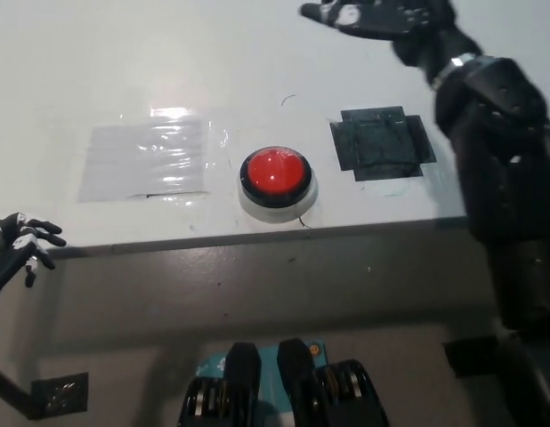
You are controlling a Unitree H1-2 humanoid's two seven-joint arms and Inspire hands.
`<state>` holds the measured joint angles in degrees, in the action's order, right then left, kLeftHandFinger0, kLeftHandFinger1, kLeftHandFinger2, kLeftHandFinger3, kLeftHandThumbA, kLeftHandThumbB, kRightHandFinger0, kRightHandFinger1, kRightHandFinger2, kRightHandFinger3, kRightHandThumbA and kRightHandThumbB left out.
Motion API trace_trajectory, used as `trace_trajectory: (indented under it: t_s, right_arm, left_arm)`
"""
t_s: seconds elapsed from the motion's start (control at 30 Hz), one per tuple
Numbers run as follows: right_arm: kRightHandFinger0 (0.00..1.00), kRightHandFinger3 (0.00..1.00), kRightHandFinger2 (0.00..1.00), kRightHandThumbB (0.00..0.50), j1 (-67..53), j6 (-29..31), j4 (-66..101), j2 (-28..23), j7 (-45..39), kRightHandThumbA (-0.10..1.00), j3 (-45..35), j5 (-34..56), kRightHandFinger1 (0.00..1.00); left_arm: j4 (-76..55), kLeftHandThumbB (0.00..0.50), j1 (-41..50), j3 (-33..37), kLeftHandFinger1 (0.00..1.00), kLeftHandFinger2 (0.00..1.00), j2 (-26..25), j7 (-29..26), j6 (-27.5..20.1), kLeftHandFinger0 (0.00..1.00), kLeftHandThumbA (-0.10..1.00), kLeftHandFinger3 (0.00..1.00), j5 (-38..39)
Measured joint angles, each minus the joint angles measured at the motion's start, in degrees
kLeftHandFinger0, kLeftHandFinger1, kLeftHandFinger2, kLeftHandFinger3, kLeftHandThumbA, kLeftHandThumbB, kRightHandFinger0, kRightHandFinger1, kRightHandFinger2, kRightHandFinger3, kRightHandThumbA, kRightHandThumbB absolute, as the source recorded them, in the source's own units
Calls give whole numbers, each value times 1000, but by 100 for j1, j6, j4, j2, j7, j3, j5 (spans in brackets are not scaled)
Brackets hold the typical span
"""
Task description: The robot uses its right hand to make a fist and press the red button kept in the middle of the desk
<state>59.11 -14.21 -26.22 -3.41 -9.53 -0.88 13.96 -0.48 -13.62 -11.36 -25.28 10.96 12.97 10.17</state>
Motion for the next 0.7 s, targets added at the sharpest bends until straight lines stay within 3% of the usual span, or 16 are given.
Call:
trace_trajectory:
  t_s: [0.1, 0.23, 0.27, 0.3, 0.43, 0.5, 0.57, 0.7]
  right_arm:
    - [0, 10, 20, 493, 126, 112, -232, 156, -2, 1000, 16, -25, 0]
    - [0, 123, 210, 488, 206, 265, -512, 338, -23, 1000, 117, -120, 48]
    - [0, 128, 218, 493, 207, 286, -572, 385, -28, 1000, 133, -130, 26]
    - [0, 81, 162, 500, 208, 311, -647, 433, -31, 1000, 145, -141, 0]
    - [0, 57, 100, 490, 207, 447, -920, 564, -28, 1000, 199, -218, 0]
    - [0, 144, 158, 493, 205, 518, -1037, 623, -26, 1000, 206, -242, 0]
    - [0, 205, 199, 460, 193, 582, -1097, 678, -27, 1000, 208, -254, 0]
    - [0, 219, 222, 453, 158, 791, -1262, 789, -40, 1000, 209, -277, 0]
  left_arm:
    - [0, 0, -24, 39, 301, 435, 0, 0, 4, 160, 539, 571, -2]
    - [0, 0, -45, 85, 298, 436, -1, 0, 9, 146, 552, 582, -11]
    - [-2, 0, -56, 97, 299, 435, -1, 0, 13, 156, 560, 586, -14]
    - [-2, 0, -63, 104, 296, 427, -1, 1, 16, 153, 559, 583, -19]
    - [2, 0, -101, 118, 293, 425, -1, 2, 17, 133, 547, 572, -21]
    - [21, 0, -134, 125, 297, 431, -1, 2, 15, 137, 551, 578, -25]
    - [21, 0, -163, 134, 298, 427, -1, 3, 15, 147, 546, 581, -27]
    - [22, 0, -193, 140, 298, 424, -1, 3, 15, 139, 529, 570, -27]
